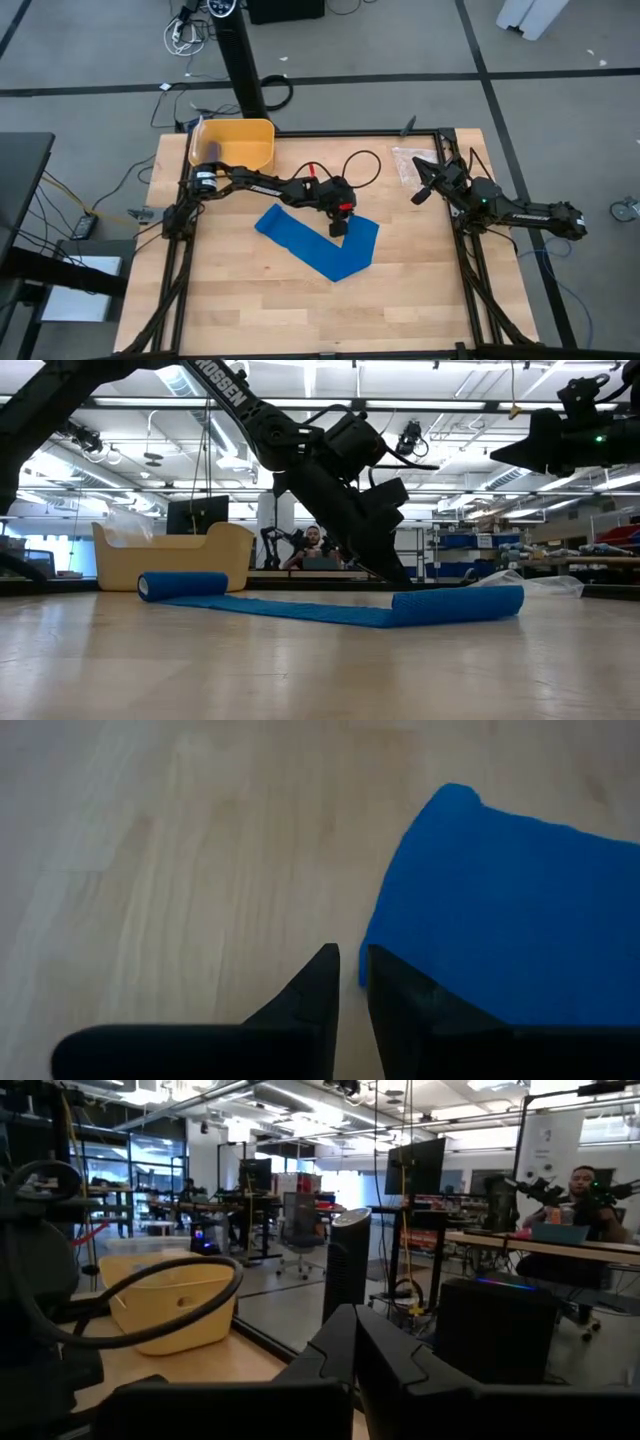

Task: Roll bandage
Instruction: Roll the blue bandage

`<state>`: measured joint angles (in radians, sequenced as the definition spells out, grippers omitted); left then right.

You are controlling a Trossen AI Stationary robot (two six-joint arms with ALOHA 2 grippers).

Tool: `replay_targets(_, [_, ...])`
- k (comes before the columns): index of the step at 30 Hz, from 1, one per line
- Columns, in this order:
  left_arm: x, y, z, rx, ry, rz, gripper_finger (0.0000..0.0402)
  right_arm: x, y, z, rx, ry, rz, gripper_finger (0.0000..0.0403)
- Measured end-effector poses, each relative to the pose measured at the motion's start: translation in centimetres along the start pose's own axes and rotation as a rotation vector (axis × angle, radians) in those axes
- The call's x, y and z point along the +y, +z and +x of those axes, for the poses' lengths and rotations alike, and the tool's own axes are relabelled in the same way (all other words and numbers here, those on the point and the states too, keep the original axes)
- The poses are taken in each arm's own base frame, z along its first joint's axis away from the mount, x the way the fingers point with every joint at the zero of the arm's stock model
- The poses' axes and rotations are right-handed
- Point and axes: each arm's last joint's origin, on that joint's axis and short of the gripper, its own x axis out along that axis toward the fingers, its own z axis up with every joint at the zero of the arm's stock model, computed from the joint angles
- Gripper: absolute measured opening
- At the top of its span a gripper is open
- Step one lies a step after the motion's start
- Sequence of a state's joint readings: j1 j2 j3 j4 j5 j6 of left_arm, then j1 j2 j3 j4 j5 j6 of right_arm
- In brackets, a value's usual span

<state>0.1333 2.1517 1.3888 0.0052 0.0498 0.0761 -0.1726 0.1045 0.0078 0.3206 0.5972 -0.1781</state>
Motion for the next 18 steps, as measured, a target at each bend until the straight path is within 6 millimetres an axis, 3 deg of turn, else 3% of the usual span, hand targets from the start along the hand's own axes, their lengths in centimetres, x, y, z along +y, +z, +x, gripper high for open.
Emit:
replay_targets(14, [0.0, -1.0, 1.3, 0.014, -0.037, -0.004, 0.0059, 0.0, 0.0, 0.0, 0.003, 0.001, 0.017, 0.0007])
replay_targets(18, [-0.5, -0.9, 1.4, 0.009, -0.035, 0.007, 0.0034, 0.0, -0.1, 0.0, 0.007, 0.001, 0.016, 0.0007])
